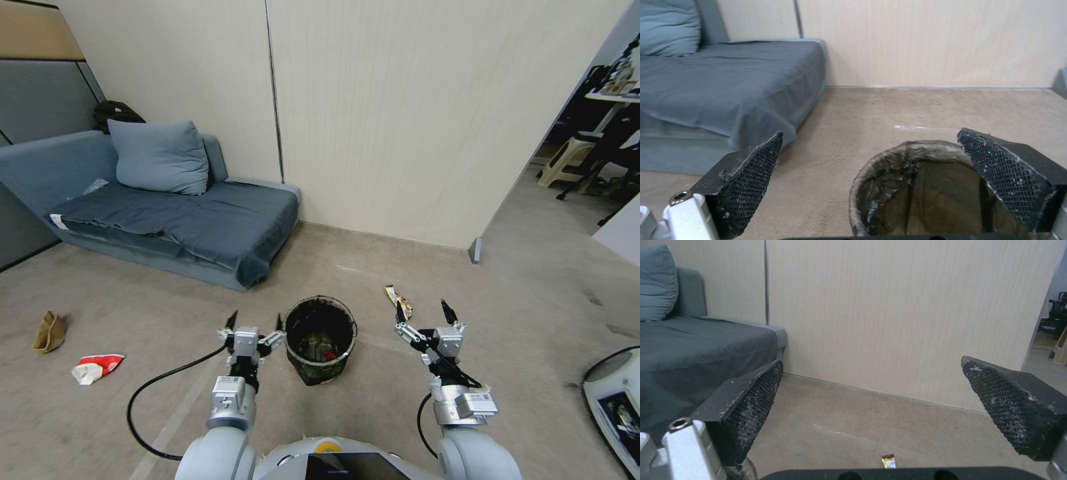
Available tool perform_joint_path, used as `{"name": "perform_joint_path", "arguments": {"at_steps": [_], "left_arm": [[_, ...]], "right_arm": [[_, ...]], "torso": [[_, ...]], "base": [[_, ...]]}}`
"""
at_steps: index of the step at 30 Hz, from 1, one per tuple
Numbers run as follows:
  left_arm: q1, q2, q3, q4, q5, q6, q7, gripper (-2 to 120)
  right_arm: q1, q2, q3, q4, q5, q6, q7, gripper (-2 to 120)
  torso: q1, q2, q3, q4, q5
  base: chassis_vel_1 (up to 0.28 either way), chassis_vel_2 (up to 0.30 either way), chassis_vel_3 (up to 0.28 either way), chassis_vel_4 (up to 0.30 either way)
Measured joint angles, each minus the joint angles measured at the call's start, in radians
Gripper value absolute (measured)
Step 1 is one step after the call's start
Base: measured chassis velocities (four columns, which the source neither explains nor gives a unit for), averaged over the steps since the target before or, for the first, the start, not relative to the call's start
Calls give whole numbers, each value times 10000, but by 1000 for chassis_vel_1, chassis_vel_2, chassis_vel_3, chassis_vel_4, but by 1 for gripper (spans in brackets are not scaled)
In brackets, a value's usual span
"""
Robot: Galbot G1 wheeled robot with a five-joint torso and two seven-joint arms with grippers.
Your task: Pick up the trash bin, then pick up the garbage from the floor and place it into the trash bin.
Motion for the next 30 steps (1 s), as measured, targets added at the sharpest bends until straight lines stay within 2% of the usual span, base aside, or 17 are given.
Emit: {"name": "perform_joint_path", "arguments": {"at_steps": [4, 10, 13, 14, 22, 30], "left_arm": [[-202, 58, -284, 140, -351, 36, 298, 100], [-963, 568, -761, 715, -1810, 395, 546, 100], [-1096, 647, -790, 843, -2085, 480, 576, 100], [-1277, 679, -795, 1104, -2416, 631, 588, 100], [-1741, 608, -712, 2066, -2546, 781, 414, 100], [-2076, 517, -643, 2513, -2809, 968, 279, 100]], "right_arm": [[39, 0, -16, -43, -1, -35, 16, 100], [47, 0, -24, -114, 21, -50, 26, 100], [45, 0, -26, -126, 25, -58, 29, 100], [38, 0, -37, -161, 17, -59, 30, 100], [-2, 0, -23, -220, -7, -61, 40, 100], [-79, 0, -34, -256, -132, -56, 31, 100]], "torso": [[0, 0, 0, 0, 0], [0, 0, 0, 0, -1], [0, 0, 0, -1, -1], [0, 0, 0, -1, -1], [0, 0, 1, 0, 0], [0, 0, 1, 0, 0]], "base": [[0, 0, 0, 0], [0, 0, 0, 0], [0, 0, 0, 0], [0, 0, 0, 0], [0, 0, 0, 0], [0, 0, 0, 0]]}}
